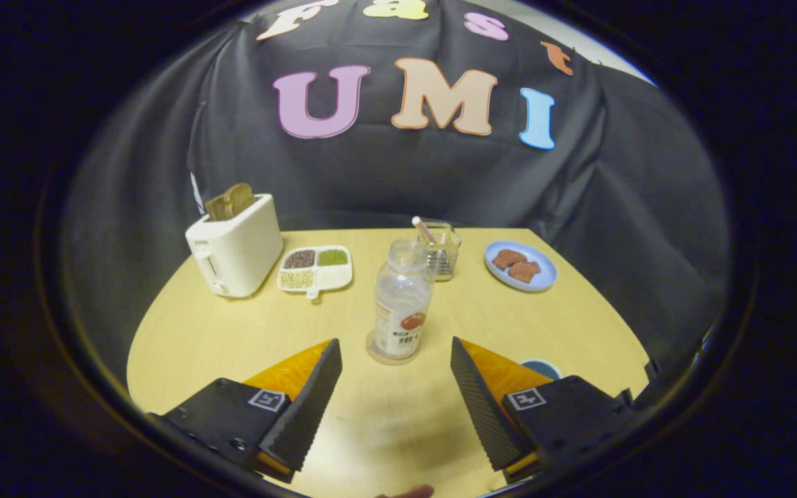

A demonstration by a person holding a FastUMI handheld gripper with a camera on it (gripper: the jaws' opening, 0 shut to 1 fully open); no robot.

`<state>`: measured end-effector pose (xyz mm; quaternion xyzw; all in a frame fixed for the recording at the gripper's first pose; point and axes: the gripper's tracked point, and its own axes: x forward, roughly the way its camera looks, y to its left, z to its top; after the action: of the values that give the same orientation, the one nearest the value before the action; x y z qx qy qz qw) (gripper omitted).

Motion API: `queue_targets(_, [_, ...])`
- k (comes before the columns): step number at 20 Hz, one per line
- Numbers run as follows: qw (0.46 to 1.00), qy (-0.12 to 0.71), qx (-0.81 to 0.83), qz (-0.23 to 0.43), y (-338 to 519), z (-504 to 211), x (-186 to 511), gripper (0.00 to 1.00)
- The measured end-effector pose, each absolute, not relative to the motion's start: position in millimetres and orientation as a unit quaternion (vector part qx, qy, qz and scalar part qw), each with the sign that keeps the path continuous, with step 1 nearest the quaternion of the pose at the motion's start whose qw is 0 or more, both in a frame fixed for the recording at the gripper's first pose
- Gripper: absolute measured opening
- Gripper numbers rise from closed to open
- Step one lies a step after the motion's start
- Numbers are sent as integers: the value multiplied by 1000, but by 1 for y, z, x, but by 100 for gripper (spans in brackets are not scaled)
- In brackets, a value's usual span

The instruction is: Take the bottle from table, then pour the juice into the cup, finally place the bottle on the coaster

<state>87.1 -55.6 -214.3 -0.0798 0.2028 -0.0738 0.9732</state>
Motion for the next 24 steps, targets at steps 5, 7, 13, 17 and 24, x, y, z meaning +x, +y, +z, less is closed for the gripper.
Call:
queue_targets(5, [984, 157, -76, -22, -48, -133, 70, 99])
queue_targets(7, [985, 142, -93, 1, -44, -103, 65, 99])
queue_targets(13, [987, 107, -116, 42, -34, -30, 57, 99])
queue_targets(17, [989, 93, -100, 52, -39, 3, 47, 99])
queue_targets(24, [993, 72, -67, 67, -41, 32, 27, 99])
